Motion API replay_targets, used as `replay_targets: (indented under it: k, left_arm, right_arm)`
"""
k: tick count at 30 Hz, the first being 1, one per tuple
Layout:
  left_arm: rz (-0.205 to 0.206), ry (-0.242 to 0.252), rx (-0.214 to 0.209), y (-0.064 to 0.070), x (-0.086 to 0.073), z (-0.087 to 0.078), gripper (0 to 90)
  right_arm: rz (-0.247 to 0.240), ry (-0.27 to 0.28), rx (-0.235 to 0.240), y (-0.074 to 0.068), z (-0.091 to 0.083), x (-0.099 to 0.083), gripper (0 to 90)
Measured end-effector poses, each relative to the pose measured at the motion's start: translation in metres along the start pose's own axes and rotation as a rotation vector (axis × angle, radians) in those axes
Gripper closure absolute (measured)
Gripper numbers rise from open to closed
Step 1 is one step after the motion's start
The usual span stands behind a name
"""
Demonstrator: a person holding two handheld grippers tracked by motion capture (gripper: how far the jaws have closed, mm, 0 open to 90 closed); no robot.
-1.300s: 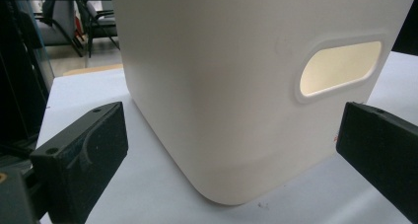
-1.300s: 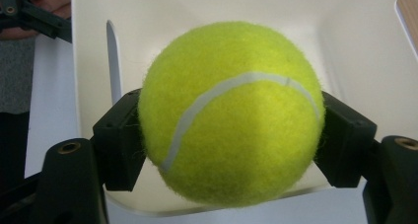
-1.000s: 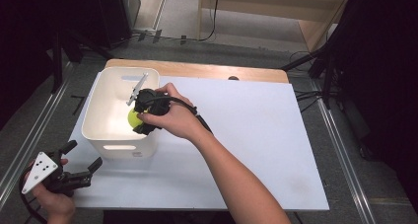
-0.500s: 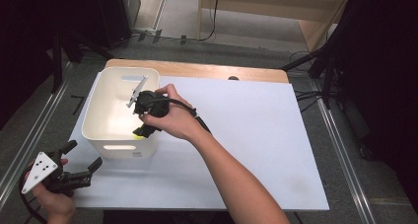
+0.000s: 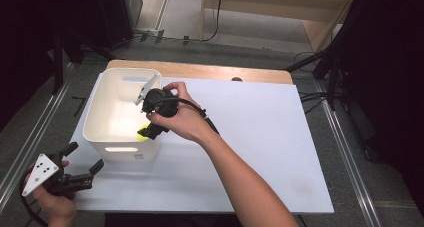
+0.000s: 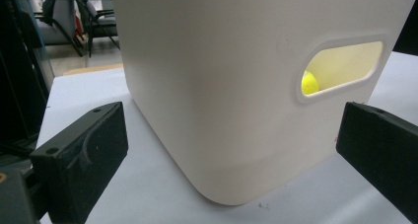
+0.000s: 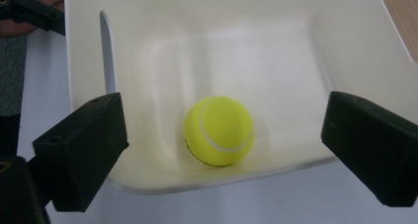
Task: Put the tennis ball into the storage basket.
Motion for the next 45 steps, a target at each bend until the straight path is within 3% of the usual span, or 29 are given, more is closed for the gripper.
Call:
replay_targets:
  k: [6, 7, 11, 13, 23, 45]
  left_arm:
    - [0.000, 0.000, 0.000, 0.000, 0.000, 0.000, 0.0]
    - [0.001, -0.001, 0.000, 0.000, 0.000, 0.000, 0.0]
    - [0.000, -0.001, 0.000, 0.000, 0.000, 0.000, 0.0]
    - [0.001, -0.002, 0.001, 0.000, 0.000, 0.000, 0.0]
    - [0.005, -0.006, 0.002, 0.000, 0.000, 0.000, 0.0]
    - [0.009, -0.007, 0.002, 0.001, 0.000, 0.000, 0.0]
  right_arm:
    - [0.018, 0.028, -0.017, 0.000, -0.011, -0.005, 0.0]
    - [-0.006, 0.042, -0.017, 0.002, -0.012, -0.005, 0.0]
    - [0.018, 0.054, -0.024, 0.002, -0.017, -0.011, 0.0]
    - [0.033, 0.053, -0.053, 0.002, -0.021, -0.015, 0.0]
    - [0.070, 0.081, -0.063, 0.006, -0.035, -0.036, 0.0]
    - [0.155, 0.135, -0.108, 0.002, -0.061, -0.103, 0.0]
Point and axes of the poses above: each handheld gripper's, and its own axes: z roughly forward along the jaws, x roughly out of its top, y roughly to its right, the point moved 1 cm from there along z, roughly forward along the jaws, and after that the axes turned 4 degrees about -z, right-handed, at the moved point
